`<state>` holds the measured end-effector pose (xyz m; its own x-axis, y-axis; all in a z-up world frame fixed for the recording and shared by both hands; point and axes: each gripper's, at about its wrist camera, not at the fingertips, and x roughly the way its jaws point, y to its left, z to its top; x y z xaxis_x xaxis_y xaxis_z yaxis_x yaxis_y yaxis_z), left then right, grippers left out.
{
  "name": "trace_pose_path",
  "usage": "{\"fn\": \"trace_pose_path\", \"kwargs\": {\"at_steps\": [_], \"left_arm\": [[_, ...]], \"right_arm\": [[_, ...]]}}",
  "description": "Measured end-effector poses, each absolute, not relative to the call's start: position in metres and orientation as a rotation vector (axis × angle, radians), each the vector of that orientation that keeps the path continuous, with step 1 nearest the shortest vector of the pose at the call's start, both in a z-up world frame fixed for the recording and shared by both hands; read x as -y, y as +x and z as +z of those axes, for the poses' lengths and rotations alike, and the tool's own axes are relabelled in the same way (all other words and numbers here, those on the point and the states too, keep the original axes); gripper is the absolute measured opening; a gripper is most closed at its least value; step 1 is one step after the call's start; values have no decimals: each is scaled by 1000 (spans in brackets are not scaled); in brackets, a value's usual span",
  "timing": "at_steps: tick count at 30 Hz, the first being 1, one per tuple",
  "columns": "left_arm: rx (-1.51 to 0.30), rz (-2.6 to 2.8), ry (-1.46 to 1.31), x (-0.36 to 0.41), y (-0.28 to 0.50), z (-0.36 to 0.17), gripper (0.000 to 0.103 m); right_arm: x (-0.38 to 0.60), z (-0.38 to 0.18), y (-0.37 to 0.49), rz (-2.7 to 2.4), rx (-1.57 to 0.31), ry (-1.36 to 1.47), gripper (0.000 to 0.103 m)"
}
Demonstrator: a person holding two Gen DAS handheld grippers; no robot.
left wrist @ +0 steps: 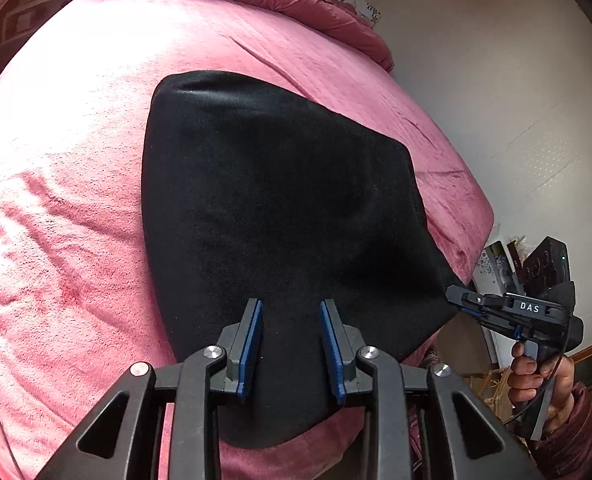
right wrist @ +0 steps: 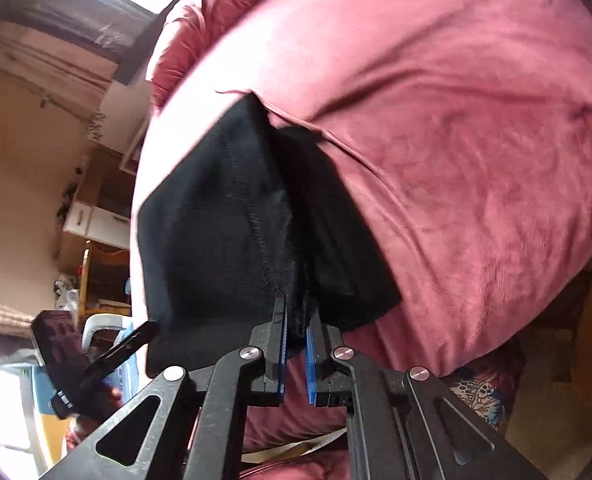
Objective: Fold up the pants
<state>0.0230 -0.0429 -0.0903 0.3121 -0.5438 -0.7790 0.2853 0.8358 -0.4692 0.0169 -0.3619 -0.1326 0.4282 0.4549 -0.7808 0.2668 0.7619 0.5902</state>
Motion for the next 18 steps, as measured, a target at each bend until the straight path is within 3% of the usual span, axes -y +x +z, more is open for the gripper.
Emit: {"fn": "trace_pose_path", "kwargs": {"at_steps": [6,10,15,18], "left_arm": [[-1073,-520,-213,45,27,-70,30],[-997,-455,-189,40,33,-51,30],[-942,-376,-90,54,44,-35,30],[-932,-353,-36,65,50,-34,30]], "right_arm": [[360,-126,26,159,-1166,659,8],[359,-97,24,113,-1125,508,22],[340,-63,49,170,-1037,419,22],[316,-59,72,208,-1034,368,29]]}}
